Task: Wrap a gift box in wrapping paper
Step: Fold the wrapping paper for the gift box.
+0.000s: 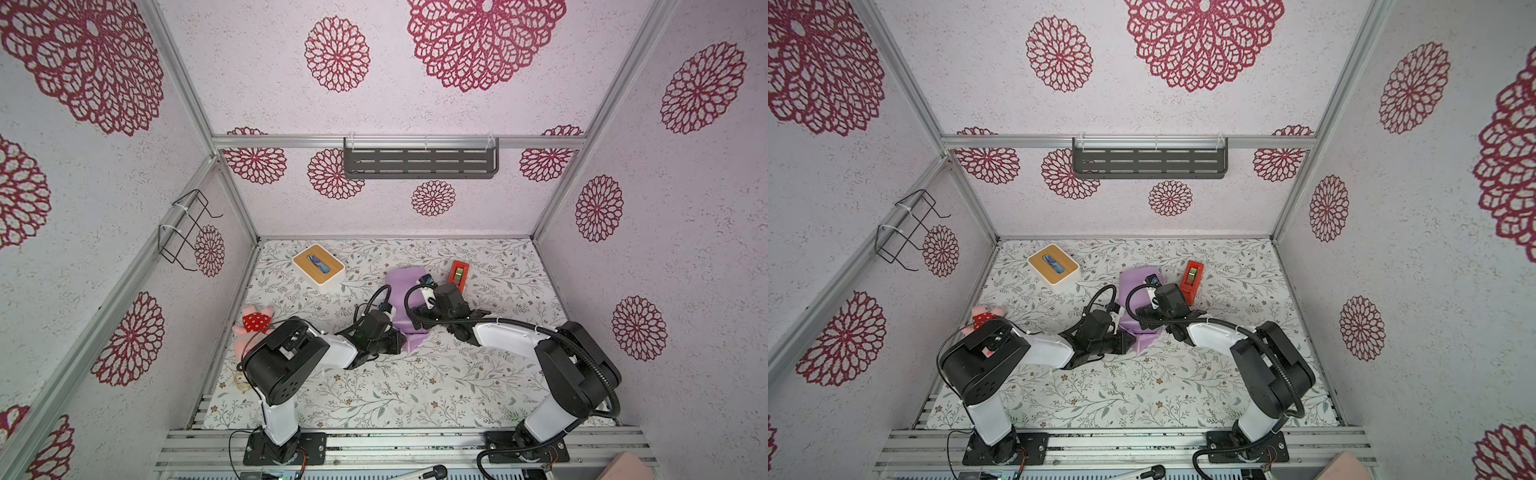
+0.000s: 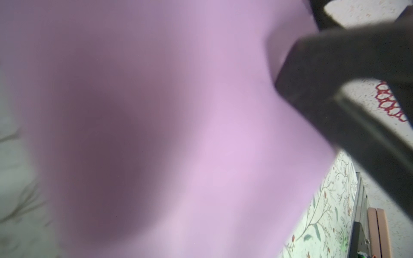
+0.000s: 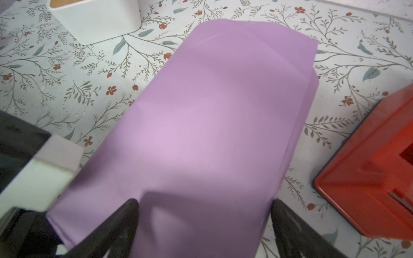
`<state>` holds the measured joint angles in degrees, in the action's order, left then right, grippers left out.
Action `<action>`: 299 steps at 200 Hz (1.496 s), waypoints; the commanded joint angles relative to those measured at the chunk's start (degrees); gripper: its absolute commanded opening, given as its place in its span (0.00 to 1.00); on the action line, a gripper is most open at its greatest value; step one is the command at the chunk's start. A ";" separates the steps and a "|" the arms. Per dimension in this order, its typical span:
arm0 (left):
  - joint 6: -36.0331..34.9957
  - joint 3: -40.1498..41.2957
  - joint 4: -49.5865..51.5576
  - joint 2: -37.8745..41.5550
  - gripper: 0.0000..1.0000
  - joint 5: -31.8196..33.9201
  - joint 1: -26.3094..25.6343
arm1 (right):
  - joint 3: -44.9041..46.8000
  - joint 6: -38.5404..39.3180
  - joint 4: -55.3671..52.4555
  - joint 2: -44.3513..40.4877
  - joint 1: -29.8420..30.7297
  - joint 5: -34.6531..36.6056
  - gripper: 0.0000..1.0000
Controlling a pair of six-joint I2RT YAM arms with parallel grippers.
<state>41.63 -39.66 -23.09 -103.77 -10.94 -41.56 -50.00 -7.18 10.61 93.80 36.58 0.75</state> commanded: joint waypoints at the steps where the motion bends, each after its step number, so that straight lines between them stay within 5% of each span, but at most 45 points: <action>1: -1.20 1.46 3.65 2.06 0.18 1.13 0.92 | 2.40 0.63 -7.44 2.10 1.04 -0.72 0.93; 183: 0.17 1.30 1.21 -1.63 0.10 1.54 3.92 | 3.26 0.45 -7.36 2.00 1.10 -0.50 0.93; 299: -2.20 3.79 3.76 0.95 0.10 -0.19 -4.57 | 3.05 0.32 -7.45 1.63 1.13 -0.25 0.93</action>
<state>40.27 -37.17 -24.88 -102.83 -9.91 -44.36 -49.10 -7.64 12.03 93.73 36.58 0.75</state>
